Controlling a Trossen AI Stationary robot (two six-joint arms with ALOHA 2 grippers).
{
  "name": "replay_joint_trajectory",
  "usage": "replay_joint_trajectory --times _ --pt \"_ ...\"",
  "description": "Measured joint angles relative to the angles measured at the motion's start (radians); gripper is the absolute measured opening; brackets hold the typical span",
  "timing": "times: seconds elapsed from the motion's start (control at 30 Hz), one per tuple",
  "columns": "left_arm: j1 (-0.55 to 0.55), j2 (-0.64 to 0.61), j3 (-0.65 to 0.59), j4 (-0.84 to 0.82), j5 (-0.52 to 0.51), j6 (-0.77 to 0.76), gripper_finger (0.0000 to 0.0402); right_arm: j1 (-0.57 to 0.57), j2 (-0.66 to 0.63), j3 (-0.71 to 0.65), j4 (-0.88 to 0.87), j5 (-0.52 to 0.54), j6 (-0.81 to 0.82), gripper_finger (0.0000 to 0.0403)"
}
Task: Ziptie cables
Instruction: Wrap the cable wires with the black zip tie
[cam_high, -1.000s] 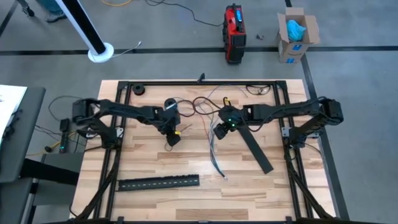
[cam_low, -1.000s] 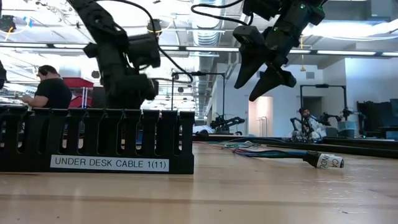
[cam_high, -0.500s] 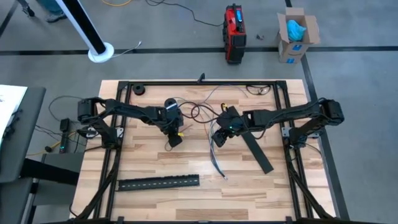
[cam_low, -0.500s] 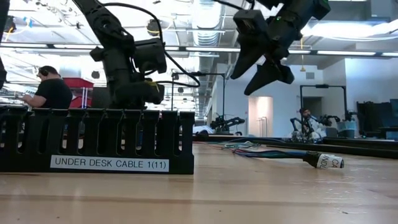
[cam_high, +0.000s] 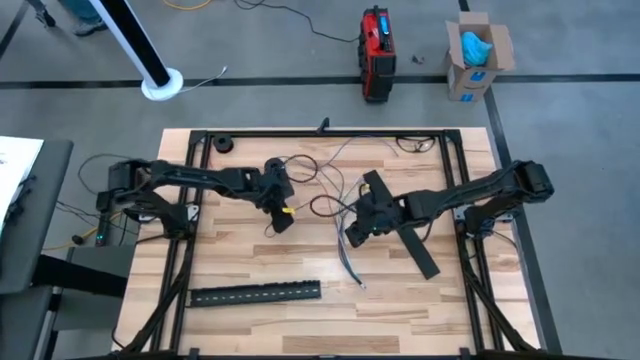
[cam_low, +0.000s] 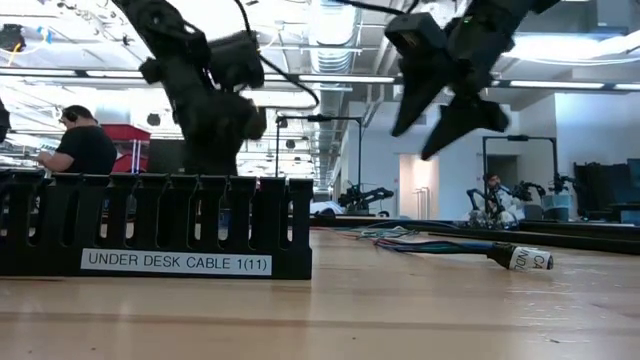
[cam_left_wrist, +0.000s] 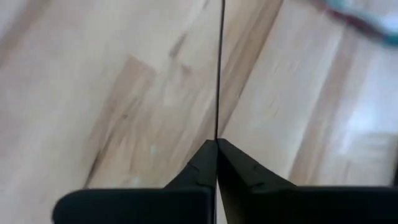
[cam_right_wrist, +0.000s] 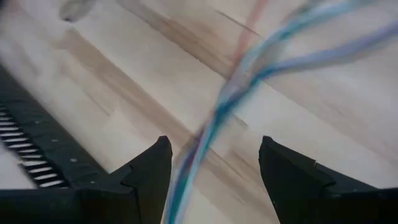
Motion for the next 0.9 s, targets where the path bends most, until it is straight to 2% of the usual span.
replay_joint_trajectory --times 0.2,0.33,0.47,0.63,0.9 --pt "-0.001 -0.119 0.0 0.0 -0.063 -0.044 0.0 0.062 0.032 0.001 0.008 -0.012 0.089 0.0229" --pt "0.0 -0.176 0.002 0.004 -0.083 -0.06 0.0 0.089 0.081 -0.001 0.04 -0.098 0.145 0.0229" --pt "0.0 -0.204 0.002 0.005 -0.087 -0.05 0.0 0.125 0.161 0.009 0.111 -0.184 0.197 0.0229" --pt "0.0 -0.212 0.002 -0.004 -0.075 -0.024 0.0 0.18 0.272 0.073 0.101 -0.197 0.215 0.0229" --pt "0.0 -0.212 0.002 -0.021 -0.045 0.037 0.0 0.196 0.443 0.226 -0.129 -0.208 0.213 0.0228"
